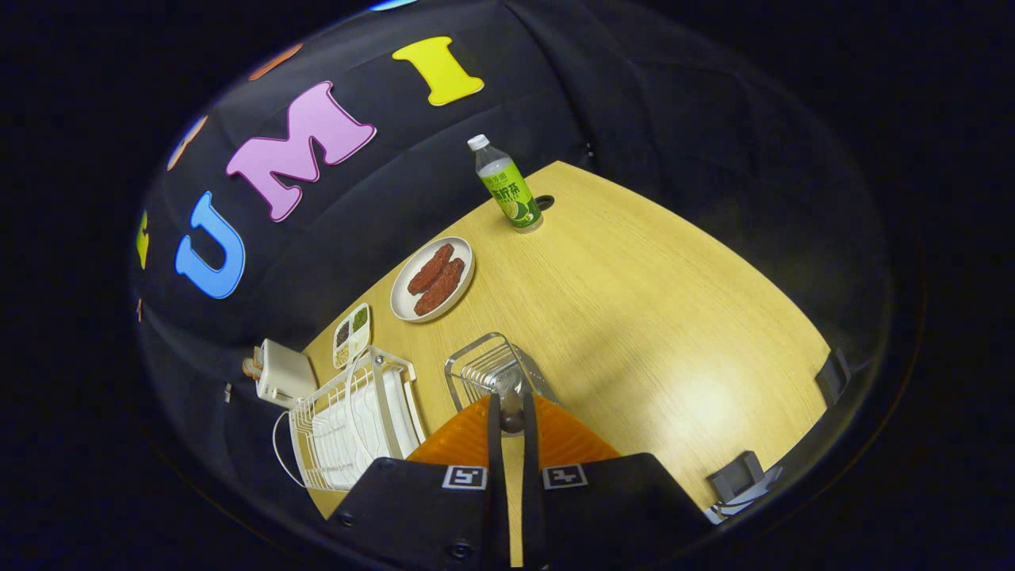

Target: Take the plate from the dish rack, then take the spoon from the basket and place it into the plate.

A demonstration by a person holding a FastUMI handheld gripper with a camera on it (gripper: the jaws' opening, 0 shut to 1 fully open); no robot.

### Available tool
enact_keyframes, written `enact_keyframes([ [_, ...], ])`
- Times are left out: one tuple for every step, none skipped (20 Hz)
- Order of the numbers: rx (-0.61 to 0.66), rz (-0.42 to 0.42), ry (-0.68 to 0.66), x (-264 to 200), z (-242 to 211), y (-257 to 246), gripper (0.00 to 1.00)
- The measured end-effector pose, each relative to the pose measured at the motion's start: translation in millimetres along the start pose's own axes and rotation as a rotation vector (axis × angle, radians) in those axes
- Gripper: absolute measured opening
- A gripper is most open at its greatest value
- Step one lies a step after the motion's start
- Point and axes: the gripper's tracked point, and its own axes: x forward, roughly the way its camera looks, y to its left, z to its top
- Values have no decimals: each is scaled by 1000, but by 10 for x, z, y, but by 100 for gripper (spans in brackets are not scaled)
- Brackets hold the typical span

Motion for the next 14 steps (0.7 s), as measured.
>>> enact_keyframes([
  [-21, -2, -6, -45, 24, 14, 11],
  [-38, 1, -9, -80, 53, 40, 11],
  [-52, 5, -19, -139, 88, 65, 11],
  [-69, 9, -26, -184, 126, 91, 11],
  [-85, 11, -35, -248, 173, 115, 11],
  [-98, 16, -40, -323, 211, 151, 11],
  [-107, 27, -48, -441, 272, 182, 11],
  [-118, 44, -64, -551, 316, 245, 11],
  [-134, 64, -76, -658, 355, 319, 11],
  [-149, 85, -84, -768, 375, 388, 10],
  [-163, 115, -91, -878, 389, 480, 11],
  [-171, 146, -99, -1005, 394, 574, 11],
  [-180, 178, -98, -1107, 362, 663, 11],
  [-190, 211, -90, -1186, 299, 757, 11],
])
